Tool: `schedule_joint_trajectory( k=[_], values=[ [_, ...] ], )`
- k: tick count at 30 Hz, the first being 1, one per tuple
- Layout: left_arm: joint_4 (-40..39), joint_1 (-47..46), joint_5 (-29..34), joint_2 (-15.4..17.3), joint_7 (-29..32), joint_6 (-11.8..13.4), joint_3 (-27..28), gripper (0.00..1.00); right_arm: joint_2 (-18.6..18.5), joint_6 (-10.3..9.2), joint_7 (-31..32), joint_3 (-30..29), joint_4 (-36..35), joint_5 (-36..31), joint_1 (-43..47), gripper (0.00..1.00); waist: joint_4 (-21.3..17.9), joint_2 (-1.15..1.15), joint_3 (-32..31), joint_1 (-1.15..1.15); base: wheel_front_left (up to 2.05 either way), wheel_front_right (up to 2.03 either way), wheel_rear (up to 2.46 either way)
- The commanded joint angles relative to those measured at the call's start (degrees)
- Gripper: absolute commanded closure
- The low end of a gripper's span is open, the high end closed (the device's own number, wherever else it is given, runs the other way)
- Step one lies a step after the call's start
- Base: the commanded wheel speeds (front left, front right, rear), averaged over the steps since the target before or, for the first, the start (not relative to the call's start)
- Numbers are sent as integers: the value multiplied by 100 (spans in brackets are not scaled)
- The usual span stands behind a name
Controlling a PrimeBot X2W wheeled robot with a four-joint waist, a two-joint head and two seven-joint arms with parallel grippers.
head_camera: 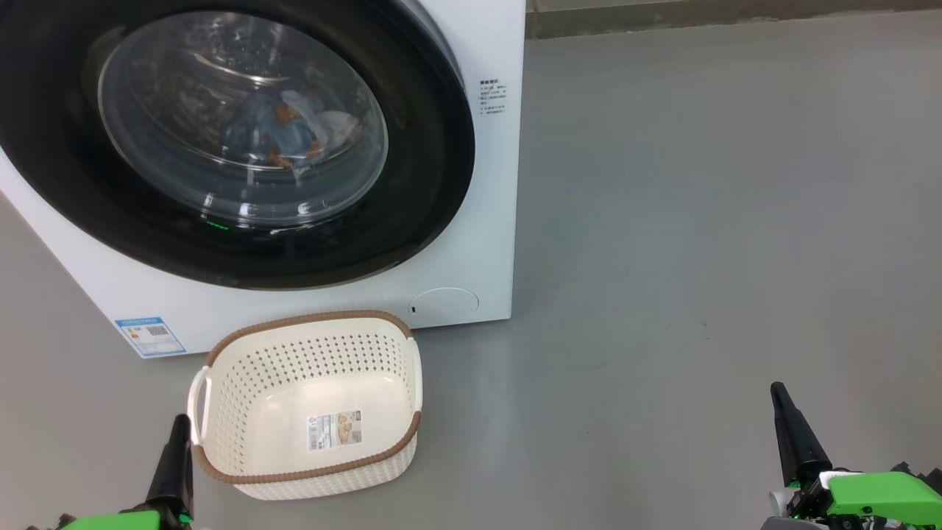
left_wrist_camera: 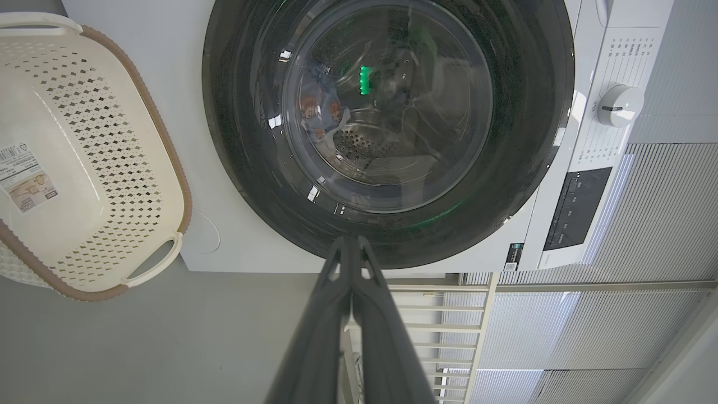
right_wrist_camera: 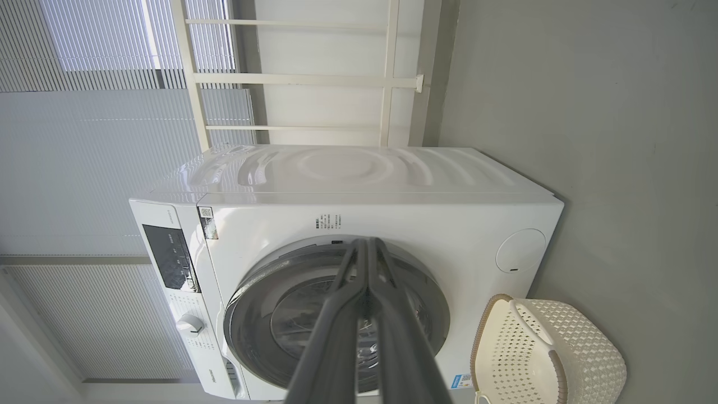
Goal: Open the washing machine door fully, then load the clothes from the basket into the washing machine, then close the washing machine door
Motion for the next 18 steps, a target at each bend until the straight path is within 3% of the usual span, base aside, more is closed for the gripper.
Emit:
schedule_joint_trajectory(
  k=[1,18],
  values=[
    [-115,-225,-21,114,40,-60,176,100,-29,-6,43,129,-141,21,-260,100,0,0,0,0,0,0,0],
    [-115,-225,-21,114,40,-60,176,100,-29,-6,43,129,-141,21,-260,100,0,0,0,0,0,0,0]
  ],
)
